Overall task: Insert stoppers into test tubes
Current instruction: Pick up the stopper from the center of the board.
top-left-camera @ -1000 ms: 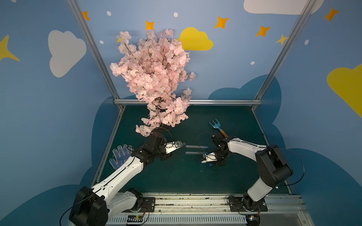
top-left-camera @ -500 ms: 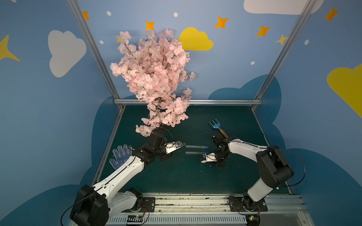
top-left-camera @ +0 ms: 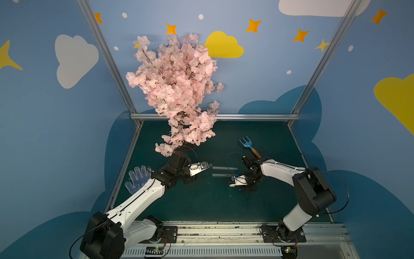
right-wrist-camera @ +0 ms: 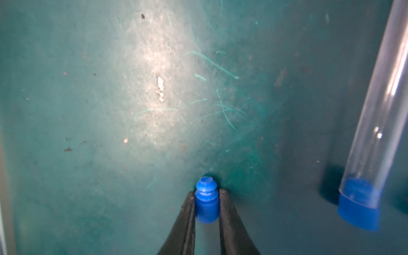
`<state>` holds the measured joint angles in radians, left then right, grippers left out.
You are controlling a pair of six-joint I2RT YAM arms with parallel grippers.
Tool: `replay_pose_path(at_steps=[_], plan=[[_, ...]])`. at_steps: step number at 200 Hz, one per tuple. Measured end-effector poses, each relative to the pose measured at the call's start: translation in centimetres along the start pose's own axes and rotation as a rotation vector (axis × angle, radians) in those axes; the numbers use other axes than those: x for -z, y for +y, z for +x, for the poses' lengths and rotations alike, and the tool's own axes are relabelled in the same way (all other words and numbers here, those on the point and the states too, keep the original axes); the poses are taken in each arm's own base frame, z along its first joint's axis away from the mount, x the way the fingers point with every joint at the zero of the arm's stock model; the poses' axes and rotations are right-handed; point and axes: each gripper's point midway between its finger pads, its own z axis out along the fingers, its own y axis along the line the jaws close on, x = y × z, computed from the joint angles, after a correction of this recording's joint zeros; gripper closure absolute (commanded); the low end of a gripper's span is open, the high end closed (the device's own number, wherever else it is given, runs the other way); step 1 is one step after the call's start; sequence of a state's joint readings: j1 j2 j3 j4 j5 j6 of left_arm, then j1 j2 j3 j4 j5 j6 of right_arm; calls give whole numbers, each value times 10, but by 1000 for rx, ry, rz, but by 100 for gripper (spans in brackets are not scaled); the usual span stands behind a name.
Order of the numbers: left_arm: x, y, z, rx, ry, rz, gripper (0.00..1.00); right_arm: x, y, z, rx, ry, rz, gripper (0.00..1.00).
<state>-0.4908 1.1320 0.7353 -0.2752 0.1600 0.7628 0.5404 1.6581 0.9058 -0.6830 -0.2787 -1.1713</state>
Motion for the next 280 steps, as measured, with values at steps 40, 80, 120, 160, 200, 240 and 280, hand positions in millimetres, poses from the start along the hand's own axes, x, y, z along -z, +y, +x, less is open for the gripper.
replay_pose_path(at_steps=[40,80,120,160,200,240,280], plan=[[0,0,0,0,1,1,98,0,0,0,-4,0,0,77],[0,0,0,0,0,0,98,0,1,2,-4,-2,11,77],[0,0,0,0,1,1,98,0,-1,2,-3,-2,21,82],[0,0,0,0,0,0,98,0,-1,2,-4,-3,22,87],[-1,0,1,1,4,3,98,0,-1,1,-6,-9,20,90],[-3,-1,2,-6,9,5,98,2,0,0,-10,-17,27,91],[-8,-8,-7,-102,-10,-3,98,18,-1,-13,-15,-81,80,92]])
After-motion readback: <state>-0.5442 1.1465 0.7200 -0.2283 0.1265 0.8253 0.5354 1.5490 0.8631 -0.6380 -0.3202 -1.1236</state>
